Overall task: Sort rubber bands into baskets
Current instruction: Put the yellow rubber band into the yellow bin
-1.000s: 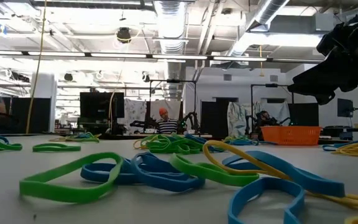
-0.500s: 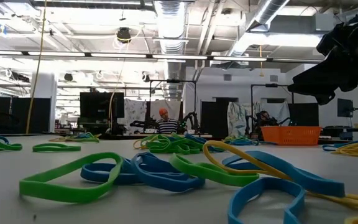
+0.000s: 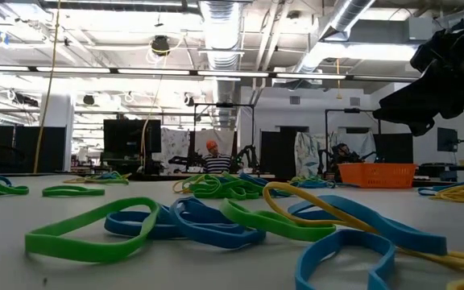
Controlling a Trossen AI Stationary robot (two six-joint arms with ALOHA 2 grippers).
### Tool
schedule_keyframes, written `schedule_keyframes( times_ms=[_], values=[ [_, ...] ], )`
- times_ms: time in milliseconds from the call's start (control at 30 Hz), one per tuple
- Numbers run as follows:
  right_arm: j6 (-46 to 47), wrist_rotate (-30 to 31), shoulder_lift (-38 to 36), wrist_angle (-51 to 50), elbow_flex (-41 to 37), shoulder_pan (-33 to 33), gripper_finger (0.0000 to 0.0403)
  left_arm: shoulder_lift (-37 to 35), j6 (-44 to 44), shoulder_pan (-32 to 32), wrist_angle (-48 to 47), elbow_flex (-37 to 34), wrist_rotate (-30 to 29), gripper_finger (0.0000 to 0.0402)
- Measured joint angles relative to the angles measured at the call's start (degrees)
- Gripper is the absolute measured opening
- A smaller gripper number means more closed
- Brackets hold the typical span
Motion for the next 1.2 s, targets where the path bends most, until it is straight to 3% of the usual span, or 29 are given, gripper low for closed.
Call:
schedule_keyframes(
  times_ms=[67, 233, 367, 500, 700, 900, 1033, 1200],
  values=[
    [-0.01, 0.02, 0.00, 0.00, 0.00, 0.00, 0.0179, 0.04, -0.56, -0.17, 0.17, -2.01, 0.96, 0.0000],
    [-0.01, 0.00, 0.00, 0.00, 0.00, 0.00, 0.0179, 0.11, -2.73, -0.13, 4.21, -9.70, 10.66, 0.0013],
    [-0.01, 0.00, 0.00, 0.00, 0.00, 0.00, 0.0179, 0.11, -4.20, -0.14, 9.09, -14.75, 15.75, 0.0061],
    [0.01, 0.00, 0.00, 0.00, 0.00, 0.00, 0.0179, 0.11, -4.79, 0.07, 11.14, -16.57, 15.15, 0.0123],
    [0.01, 0.00, 0.00, 0.26, 0.00, 0.00, 0.0179, 0.11, -2.74, 2.63, 11.13, -16.69, 8.59, 0.0191],
    [0.02, 0.00, 0.00, 0.26, 0.00, 0.00, 0.0179, 0.09, 8.55, 7.32, 15.20, -16.69, -7.91, 0.0205],
    [0.01, 0.00, 0.01, 0.24, 0.00, 0.00, 0.0179, 0.02, 20.85, 11.52, 24.48, -17.38, -18.91, 0.0206],
    [-0.01, 0.00, 0.00, 0.18, 0.00, 0.00, 0.0179, 0.02, 35.47, 17.80, 41.03, -21.01, -20.82, 0.0206]
  ],
)
